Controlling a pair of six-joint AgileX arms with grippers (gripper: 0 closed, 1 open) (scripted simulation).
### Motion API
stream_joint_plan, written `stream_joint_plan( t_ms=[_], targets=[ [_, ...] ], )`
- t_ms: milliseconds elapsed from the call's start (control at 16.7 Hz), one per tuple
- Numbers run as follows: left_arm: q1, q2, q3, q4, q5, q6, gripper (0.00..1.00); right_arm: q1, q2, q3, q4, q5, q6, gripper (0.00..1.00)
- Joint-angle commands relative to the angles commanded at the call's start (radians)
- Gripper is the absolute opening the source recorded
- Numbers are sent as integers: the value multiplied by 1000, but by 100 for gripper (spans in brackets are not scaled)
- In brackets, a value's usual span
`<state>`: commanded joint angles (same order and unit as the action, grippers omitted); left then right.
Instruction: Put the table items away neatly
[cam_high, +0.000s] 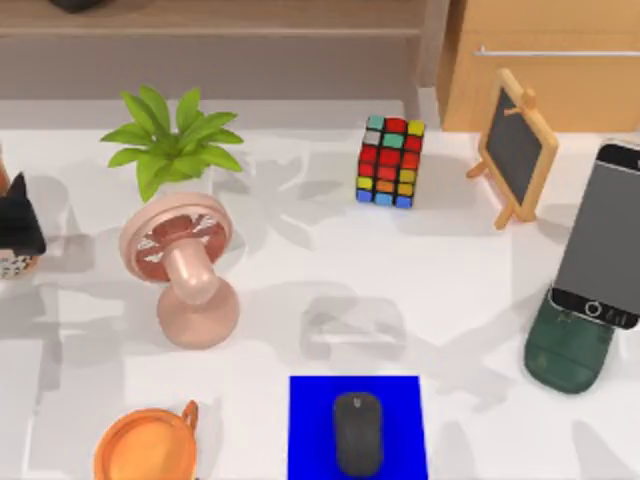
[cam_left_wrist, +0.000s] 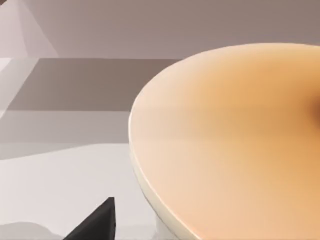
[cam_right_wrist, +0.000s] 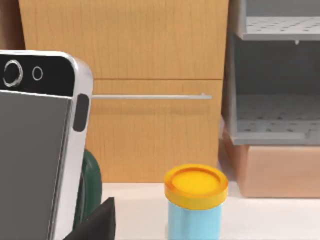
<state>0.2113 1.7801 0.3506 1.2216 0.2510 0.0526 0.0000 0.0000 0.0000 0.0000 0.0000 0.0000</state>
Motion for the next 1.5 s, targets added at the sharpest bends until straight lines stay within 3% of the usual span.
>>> stream_joint_plan(
  t_ms=[60,840,1500],
  targets=[
    [0,0,0,0,0,0,100,0,0,0,0,0,0,100],
    [0,0,0,0,0,0,2,0,0,0,0,0,0,100],
    [1,-14,0,-15,-1,2,0,0,0,0,0,0,0,100]
  ],
)
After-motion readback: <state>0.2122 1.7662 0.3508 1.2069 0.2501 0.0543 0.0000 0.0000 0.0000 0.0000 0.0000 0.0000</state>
